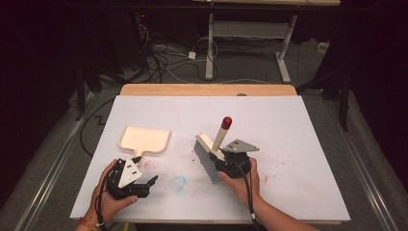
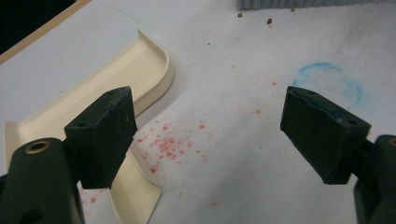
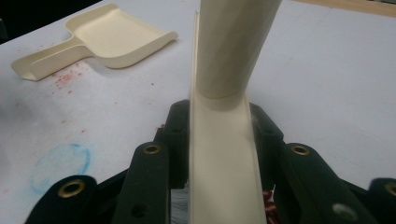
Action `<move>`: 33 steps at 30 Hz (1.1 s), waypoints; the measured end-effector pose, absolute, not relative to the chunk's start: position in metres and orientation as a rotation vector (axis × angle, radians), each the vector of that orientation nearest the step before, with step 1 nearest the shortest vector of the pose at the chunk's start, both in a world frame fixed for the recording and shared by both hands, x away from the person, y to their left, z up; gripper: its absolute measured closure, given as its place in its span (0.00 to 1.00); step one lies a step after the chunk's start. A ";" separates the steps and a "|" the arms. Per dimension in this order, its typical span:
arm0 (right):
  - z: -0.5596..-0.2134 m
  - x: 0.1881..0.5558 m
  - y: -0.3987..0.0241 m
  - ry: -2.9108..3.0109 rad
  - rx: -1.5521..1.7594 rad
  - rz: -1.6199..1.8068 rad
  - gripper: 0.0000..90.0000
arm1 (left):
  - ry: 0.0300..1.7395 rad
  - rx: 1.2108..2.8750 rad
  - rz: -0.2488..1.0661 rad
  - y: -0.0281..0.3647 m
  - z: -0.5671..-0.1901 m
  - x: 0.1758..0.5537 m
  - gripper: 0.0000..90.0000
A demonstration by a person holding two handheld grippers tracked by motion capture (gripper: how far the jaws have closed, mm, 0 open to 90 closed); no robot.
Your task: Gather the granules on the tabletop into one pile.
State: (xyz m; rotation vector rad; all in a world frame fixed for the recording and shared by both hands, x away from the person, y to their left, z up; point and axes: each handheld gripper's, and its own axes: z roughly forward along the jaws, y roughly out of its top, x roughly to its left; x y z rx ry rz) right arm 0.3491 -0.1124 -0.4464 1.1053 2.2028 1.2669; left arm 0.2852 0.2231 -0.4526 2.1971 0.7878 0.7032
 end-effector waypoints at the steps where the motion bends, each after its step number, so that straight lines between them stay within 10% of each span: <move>1: -0.445 0.348 -0.114 2.196 1.108 1.263 0.75 | 0.788 2.198 0.701 0.223 -0.453 0.285 0.20; 33: -0.445 0.355 -0.063 2.185 1.210 1.388 0.75 | 0.788 2.182 0.700 0.228 -0.451 0.287 0.20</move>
